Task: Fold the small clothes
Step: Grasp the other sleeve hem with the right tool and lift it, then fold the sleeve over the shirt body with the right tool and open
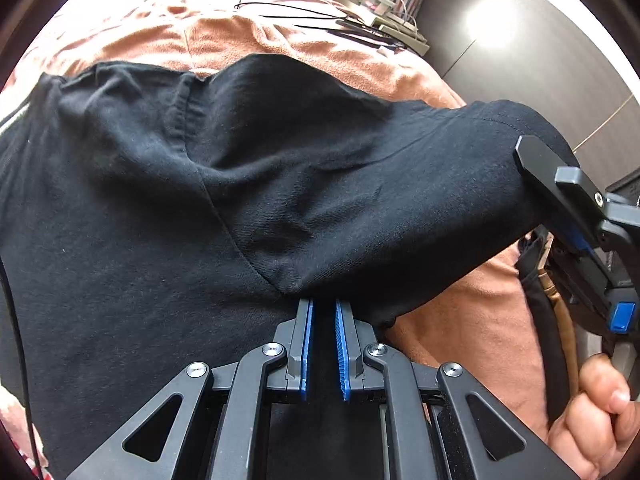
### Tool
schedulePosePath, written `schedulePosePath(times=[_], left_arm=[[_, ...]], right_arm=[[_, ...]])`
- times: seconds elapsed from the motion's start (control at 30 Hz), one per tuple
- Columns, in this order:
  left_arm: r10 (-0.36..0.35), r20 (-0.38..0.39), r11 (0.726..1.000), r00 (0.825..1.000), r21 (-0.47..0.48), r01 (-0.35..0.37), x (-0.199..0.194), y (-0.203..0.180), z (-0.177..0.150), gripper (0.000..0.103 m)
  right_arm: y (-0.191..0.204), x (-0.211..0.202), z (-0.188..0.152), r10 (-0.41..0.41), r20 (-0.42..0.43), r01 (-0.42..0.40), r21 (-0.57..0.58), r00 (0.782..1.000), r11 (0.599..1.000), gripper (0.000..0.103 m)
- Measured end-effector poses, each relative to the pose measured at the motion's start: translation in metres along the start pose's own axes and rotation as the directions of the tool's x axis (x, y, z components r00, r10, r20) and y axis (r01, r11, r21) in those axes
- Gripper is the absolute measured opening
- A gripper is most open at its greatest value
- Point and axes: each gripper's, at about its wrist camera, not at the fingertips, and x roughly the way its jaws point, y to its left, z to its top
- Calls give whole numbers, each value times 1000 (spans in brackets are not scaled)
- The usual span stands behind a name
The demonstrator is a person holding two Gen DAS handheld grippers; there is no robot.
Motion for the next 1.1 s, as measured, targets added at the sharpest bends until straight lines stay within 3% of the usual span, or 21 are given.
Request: schedulePosePath(times=[0.1, 0.57, 0.73, 0.97, 1.0, 1.07, 1.1], left_arm=[[-16, -8, 1000, 1000, -23, 16, -8, 10, -3, 12], [121, 82, 991, 989, -67, -116, -100, 54, -2, 12], [153, 112, 986, 982, -90, -143, -127, 68, -7, 12], [167, 125, 982, 978, -109, -154, -149, 80, -14, 12], [169, 126, 982, 978, -107, -156, -150, 79, -14, 12], [165, 127, 983, 978, -105, -152, -152, 78, -14, 12], [163, 128, 983, 978, -104, -150, -153, 78, -15, 12]], right_arm=[[1, 3, 0, 24, -8, -24, -5, 1000, 1000, 2], [30, 42, -15, 48, -147, -69, -136, 988, 988, 2], [39, 65, -24, 14, -246, -71, -226, 969, 972, 2], [26, 94, -26, -72, -373, -28, -255, 925, 967, 3], [22, 94, -22, -65, -382, -30, -237, 922, 971, 6], [19, 92, -14, -57, -377, -24, -207, 924, 978, 27], [15, 89, -7, -63, -360, -11, -198, 931, 980, 55]])
